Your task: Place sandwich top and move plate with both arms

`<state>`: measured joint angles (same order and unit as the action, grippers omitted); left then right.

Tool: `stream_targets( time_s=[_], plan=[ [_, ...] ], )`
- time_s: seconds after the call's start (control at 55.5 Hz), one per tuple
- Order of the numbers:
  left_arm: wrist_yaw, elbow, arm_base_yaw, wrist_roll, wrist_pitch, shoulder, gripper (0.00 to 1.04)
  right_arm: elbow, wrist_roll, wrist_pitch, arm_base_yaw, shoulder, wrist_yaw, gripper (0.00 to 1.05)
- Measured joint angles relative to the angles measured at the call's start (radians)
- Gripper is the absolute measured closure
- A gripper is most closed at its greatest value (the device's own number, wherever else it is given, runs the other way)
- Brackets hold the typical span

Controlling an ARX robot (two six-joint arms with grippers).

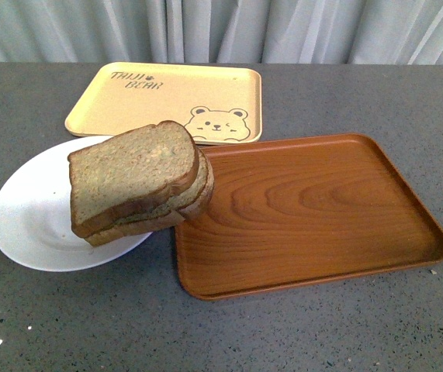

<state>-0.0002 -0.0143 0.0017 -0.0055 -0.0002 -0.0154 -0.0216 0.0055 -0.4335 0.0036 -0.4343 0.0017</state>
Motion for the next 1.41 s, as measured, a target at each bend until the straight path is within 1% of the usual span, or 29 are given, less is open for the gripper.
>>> stream_targets(
  time_s=[0.361,0.811,0.901,0.937,1.136,1.406],
  plan=[
    [0.0,0.0,0.0,0.0,0.0,0.0,0.09,0.0,0.0,0.143,0.0,0.145,0.0,1.03],
    [0.0,0.0,0.0,0.0,0.0,0.0,0.09,0.0,0.0,0.259,0.0,0.26,0.0,1.03],
    [0.0,0.0,0.0,0.0,0.0,0.0,0.09,0.0,0.0,0.409,0.0,0.376,0.001,1.03],
    [0.0,0.0,0.0,0.0,0.0,0.0,0.09,0.0,0.0,0.423,0.0,0.404,0.0,1.03],
    [0.0,0.0,0.0,0.0,0.0,0.0,0.09,0.0,0.0,0.432,0.0,0.428,0.0,1.03],
    [0.0,0.0,0.0,0.0,0.0,0.0,0.09,0.0,-0.001,0.432,0.0,0.429,0.0,0.59]
  ],
)
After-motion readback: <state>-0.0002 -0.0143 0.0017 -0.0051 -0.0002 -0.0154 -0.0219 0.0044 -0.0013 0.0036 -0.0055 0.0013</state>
